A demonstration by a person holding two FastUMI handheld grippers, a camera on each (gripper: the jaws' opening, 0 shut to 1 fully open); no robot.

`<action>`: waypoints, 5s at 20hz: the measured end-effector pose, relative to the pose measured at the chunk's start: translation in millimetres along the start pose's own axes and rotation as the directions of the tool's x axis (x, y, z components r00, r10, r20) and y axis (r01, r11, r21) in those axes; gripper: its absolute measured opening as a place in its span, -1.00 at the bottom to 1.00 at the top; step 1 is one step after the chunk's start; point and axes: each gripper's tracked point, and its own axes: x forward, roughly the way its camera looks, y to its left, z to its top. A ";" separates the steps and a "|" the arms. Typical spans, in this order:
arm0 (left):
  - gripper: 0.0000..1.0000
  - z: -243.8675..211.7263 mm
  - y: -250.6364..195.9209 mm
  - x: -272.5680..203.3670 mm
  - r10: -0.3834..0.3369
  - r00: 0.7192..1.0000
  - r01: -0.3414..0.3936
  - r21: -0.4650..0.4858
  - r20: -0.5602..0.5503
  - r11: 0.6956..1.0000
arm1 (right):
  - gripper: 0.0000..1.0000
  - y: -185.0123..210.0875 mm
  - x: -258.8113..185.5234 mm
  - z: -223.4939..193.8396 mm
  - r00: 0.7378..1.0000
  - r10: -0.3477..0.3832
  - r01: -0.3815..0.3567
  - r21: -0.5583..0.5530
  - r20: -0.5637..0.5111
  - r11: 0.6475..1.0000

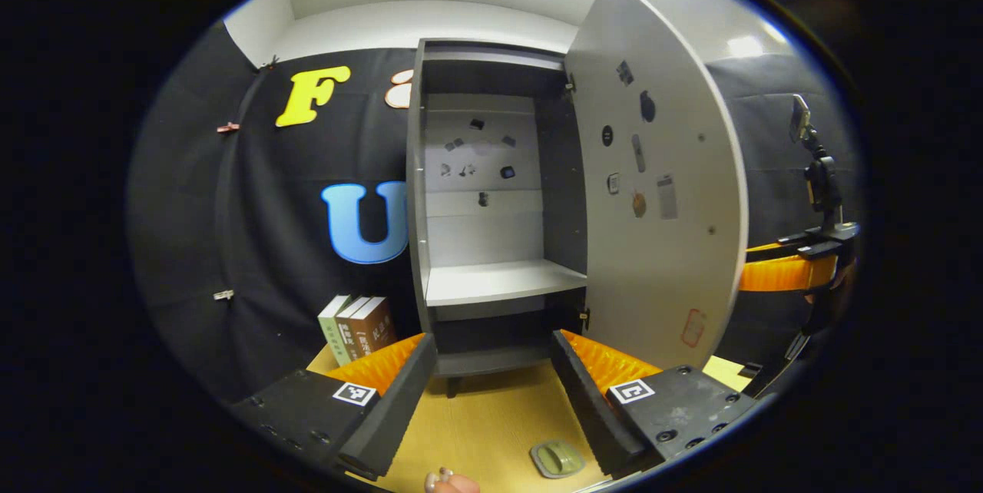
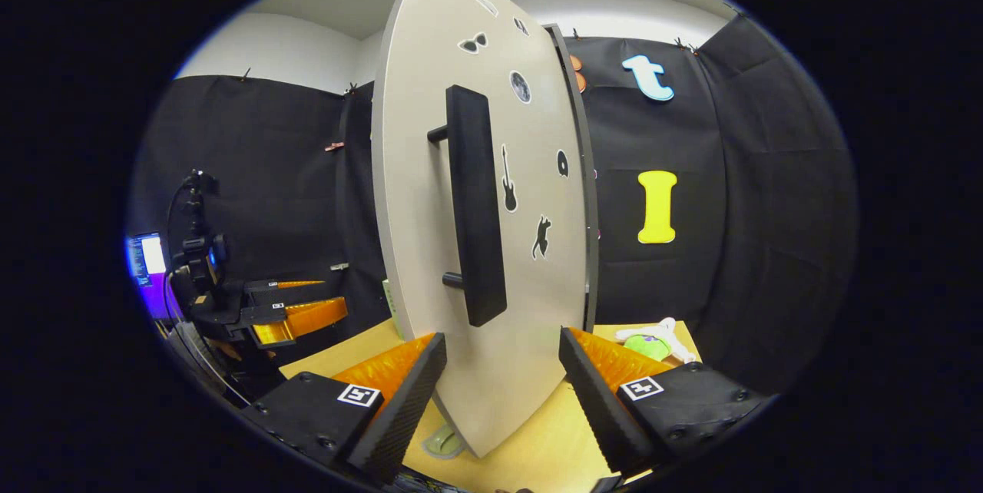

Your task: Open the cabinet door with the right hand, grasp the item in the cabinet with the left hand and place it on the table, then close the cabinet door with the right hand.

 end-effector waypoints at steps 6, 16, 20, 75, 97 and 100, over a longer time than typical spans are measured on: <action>0.90 8.4 56.1 -21.2 -0.043 0.999 0.042 0.072 0.017 0.997 | 0.95 80.0 62.5 -6.5 0.999 0.042 -0.045 0.077 0.029 0.996; 0.89 15.8 23.0 -30.8 -0.045 0.996 0.047 -0.026 0.072 0.999 | 0.94 59.2 22.6 28.8 0.986 -0.107 0.099 0.064 0.127 0.993; 0.89 20.7 5.7 -21.8 -0.041 0.997 0.043 -0.023 0.070 0.999 | 0.94 37.7 3.8 48.3 0.967 -0.168 0.177 -0.030 0.194 0.984; 0.89 33.4 -13.7 2.3 -0.038 0.995 0.041 -0.027 0.092 0.999 | 0.94 22.0 10.1 52.1 0.984 -0.101 0.124 -0.158 0.145 0.980; 0.89 43.4 -9.4 2.1 -0.039 0.992 0.041 -0.015 0.119 0.999 | 0.94 20.1 14.7 47.2 0.985 -0.112 0.132 -0.159 0.128 0.978; 0.89 42.1 -8.1 2.4 -0.036 0.993 0.038 -0.014 0.116 0.999 | 0.94 19.3 15.1 47.7 0.985 -0.113 0.133 -0.157 0.133 0.979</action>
